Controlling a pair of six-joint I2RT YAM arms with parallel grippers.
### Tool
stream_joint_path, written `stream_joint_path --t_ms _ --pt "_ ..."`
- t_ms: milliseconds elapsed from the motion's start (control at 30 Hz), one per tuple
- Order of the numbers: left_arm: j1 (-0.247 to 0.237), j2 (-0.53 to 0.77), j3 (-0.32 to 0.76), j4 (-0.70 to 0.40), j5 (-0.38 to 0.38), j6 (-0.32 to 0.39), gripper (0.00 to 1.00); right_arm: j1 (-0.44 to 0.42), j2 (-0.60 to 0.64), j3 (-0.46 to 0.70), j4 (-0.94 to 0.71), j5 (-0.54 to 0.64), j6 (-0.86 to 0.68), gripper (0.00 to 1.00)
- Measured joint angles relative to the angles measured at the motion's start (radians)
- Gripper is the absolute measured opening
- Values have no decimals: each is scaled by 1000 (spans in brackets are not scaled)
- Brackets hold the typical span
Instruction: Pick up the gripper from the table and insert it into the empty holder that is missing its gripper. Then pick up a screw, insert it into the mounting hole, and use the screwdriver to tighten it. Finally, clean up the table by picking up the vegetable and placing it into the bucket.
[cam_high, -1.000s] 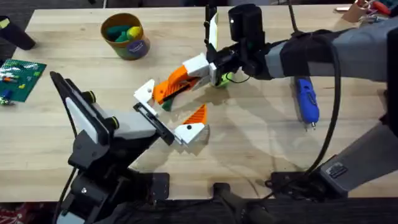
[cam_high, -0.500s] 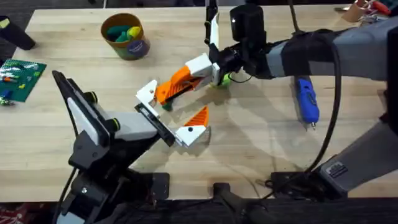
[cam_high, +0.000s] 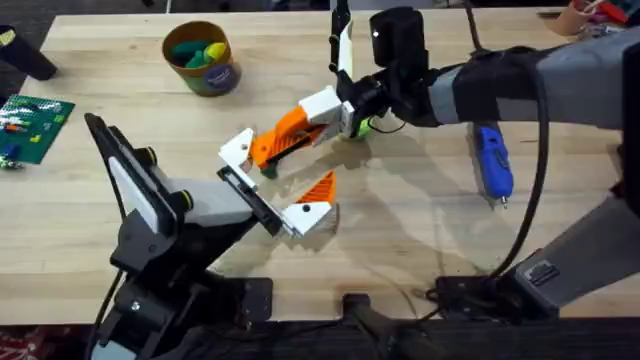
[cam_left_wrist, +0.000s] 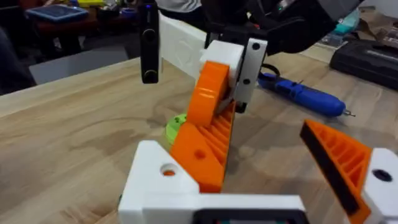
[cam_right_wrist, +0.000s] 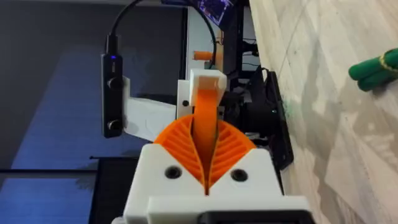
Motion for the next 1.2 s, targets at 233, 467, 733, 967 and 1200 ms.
stream_joint_path --t_ms 233,467,733,967,1200 --pt "0 0 0 0 0 0 986 0 0 0 0 0 -5 16" --pt "0 0 0 0 5 0 986 0 0 0 -2 -1 -36 16" --pt "0 0 0 0 17 2 986 -1 11 0 -4 -17 -72 18" --pt "0 0 0 -2 19 -17 986 -1 39 0 -9 -51 -90 16" --pt "0 0 0 -2 19 -24 986 -1 43 0 -10 -55 -92 16"
